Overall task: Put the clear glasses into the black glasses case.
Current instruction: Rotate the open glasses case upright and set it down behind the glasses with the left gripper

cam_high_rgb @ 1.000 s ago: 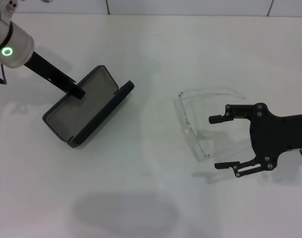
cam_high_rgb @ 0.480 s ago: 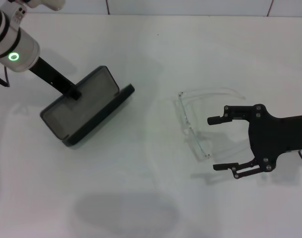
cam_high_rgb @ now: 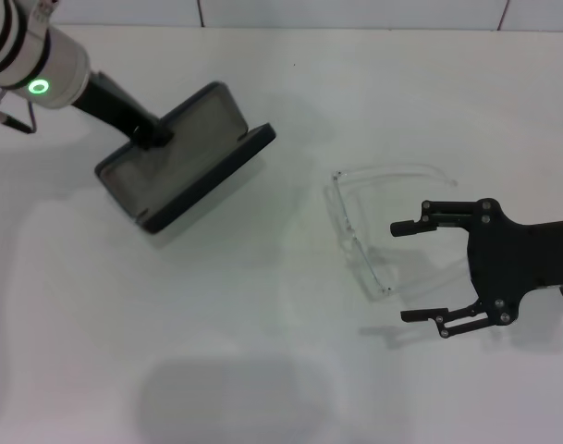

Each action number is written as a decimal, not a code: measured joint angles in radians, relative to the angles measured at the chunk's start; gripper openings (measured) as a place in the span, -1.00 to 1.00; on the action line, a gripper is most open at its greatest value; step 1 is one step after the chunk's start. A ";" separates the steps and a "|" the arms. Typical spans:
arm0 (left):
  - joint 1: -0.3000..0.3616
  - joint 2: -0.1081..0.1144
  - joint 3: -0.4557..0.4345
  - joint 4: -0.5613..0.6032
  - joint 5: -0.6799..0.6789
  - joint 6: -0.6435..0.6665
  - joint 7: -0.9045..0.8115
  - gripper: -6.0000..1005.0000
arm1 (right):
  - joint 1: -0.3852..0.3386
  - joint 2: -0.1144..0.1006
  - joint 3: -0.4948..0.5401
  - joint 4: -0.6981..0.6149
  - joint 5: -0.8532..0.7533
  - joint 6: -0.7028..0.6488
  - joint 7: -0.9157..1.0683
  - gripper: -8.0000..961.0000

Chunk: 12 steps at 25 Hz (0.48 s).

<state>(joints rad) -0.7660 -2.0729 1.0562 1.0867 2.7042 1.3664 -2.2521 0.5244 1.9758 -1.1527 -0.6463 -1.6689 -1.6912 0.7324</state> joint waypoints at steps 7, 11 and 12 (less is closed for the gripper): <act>0.061 -0.016 0.099 0.034 -0.141 -0.197 0.119 -0.66 | -0.008 0.003 -0.001 -0.001 0.000 0.000 -0.016 0.69; 0.098 -0.017 0.219 0.019 -0.203 -0.371 0.192 -0.66 | -0.012 0.005 0.005 -0.001 0.000 0.002 -0.017 0.69; 0.107 -0.017 0.255 0.016 -0.212 -0.407 0.206 -0.66 | -0.013 0.005 0.006 -0.001 0.000 0.003 -0.017 0.69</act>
<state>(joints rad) -0.6594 -2.0900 1.3117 1.1025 2.4918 0.9598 -2.0458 0.5110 1.9812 -1.1469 -0.6474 -1.6692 -1.6883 0.7152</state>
